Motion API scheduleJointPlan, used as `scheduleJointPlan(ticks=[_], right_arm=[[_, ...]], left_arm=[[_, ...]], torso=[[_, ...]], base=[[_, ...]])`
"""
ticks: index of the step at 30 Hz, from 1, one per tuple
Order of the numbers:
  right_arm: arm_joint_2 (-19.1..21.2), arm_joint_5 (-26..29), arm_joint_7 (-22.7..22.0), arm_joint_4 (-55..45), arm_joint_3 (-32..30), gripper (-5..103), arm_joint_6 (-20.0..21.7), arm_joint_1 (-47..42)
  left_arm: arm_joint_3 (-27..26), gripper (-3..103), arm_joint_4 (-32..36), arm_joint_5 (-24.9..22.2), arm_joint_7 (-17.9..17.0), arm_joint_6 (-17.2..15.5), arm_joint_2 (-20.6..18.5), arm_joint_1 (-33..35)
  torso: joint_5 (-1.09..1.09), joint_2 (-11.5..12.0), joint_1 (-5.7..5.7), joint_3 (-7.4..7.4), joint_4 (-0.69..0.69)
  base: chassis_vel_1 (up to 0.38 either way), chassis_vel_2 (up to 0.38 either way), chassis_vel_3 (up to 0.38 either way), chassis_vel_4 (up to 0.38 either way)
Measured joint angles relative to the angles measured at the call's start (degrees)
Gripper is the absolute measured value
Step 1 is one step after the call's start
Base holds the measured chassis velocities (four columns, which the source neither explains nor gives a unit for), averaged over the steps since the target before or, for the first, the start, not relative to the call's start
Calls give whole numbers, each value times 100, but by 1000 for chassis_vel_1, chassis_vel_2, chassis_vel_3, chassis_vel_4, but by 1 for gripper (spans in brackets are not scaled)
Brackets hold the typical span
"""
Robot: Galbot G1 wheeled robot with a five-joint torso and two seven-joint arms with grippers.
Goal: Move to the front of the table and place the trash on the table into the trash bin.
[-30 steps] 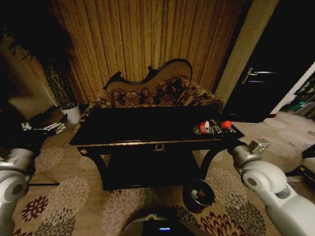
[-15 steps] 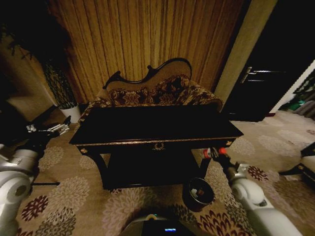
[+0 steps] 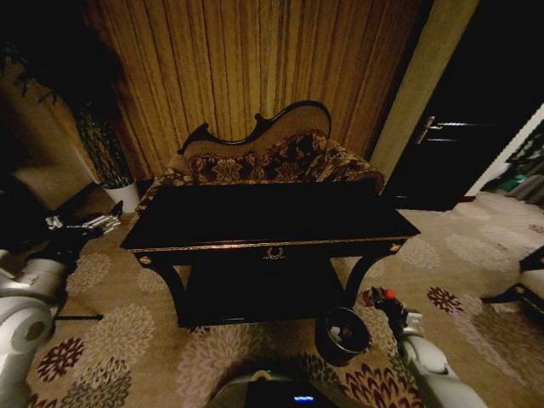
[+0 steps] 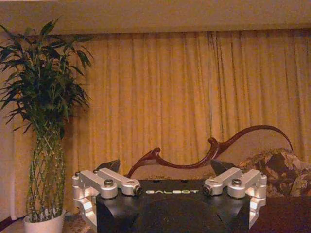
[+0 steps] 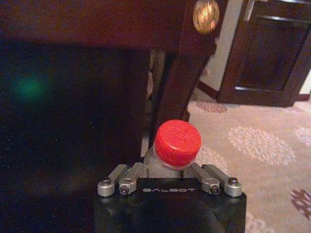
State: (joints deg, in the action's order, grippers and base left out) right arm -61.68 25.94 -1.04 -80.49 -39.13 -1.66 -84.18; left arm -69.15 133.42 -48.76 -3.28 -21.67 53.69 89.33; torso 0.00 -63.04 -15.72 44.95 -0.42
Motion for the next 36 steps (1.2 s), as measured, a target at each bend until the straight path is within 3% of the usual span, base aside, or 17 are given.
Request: scheduleJointPlan(ticks=[10,11,15,17,19,20,22,28,36], right_arm=[[-228,-514,9,628,56,27,-211,64],[-262,-546,3,654,52,37,-250,18],[-305,-440,2,642,51,42,-318,-75],[-336,-319,2,595,52,58,-329,-118],[-346,-300,2,571,52,58,-331,-138],[-356,-290,1,542,49,70,-335,-154],[-358,-288,2,533,47,70,-336,-157],[-346,-300,0,485,6,96,-350,-155],[-341,-322,66,440,-28,100,-357,-237]], left_arm=[[23,100,30,20,1,2,-55,11],[30,100,31,24,0,4,-56,10],[73,100,33,36,1,8,-38,-2],[119,100,34,49,1,9,-20,-19],[147,100,32,85,1,10,-17,-35],[169,100,22,118,1,11,-16,-54],[174,100,19,124,2,12,-17,-60],[185,100,-19,132,7,16,-46,-95],[176,100,-35,137,25,36,-15,-46]], torso=[[0,0,0,0,0],[0,0,0,0,-1],[0,0,0,0,0],[0,0,-1,0,0],[0,0,0,0,0],[0,-1,0,0,0],[0,0,0,0,0],[0,0,0,0,0],[0,0,0,0,0]], base=[[0,0,0,0],[0,0,0,0],[0,0,0,0],[0,0,0,0],[0,0,0,0],[0,0,0,0],[0,0,0,0],[0,0,0,0],[0,0,0,0]])
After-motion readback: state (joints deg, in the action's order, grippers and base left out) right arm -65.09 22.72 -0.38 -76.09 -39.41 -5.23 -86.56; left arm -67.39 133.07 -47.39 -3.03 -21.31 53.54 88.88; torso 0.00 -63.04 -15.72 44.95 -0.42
